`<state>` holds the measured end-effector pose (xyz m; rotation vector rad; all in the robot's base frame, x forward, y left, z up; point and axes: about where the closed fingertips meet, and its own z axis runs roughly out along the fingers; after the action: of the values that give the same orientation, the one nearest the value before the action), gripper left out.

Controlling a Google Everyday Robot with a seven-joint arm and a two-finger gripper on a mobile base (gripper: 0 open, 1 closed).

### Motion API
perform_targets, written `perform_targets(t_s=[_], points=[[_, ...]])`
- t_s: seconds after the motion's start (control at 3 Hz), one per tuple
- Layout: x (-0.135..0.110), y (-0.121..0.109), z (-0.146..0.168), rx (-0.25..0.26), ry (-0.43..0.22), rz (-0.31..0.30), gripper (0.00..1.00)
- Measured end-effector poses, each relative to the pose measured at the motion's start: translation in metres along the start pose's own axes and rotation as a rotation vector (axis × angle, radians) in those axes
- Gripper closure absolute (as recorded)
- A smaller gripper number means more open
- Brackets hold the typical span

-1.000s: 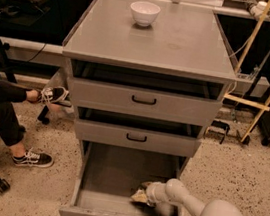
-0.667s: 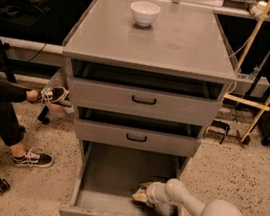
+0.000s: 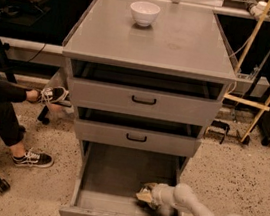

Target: Pick 7up can from bottom drawer and place on counter

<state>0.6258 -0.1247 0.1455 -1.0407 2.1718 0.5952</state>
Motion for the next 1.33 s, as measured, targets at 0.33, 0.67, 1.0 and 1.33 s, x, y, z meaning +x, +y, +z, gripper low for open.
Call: perform_targets(t_s=[0.33,0.67,1.0,1.33], points=[[-0.039,-0.021,-0.073,0.092,-0.164,0.007,1.0],[-0.068,-0.027,-0.177,0.194,-0.231,-0.004,1.0],[-0.081,-0.027,-0.295,0.332,-0.246,0.013,1.0],[-0.107,-0.027,-0.42,0.477,-0.254,0.033,1.0]])
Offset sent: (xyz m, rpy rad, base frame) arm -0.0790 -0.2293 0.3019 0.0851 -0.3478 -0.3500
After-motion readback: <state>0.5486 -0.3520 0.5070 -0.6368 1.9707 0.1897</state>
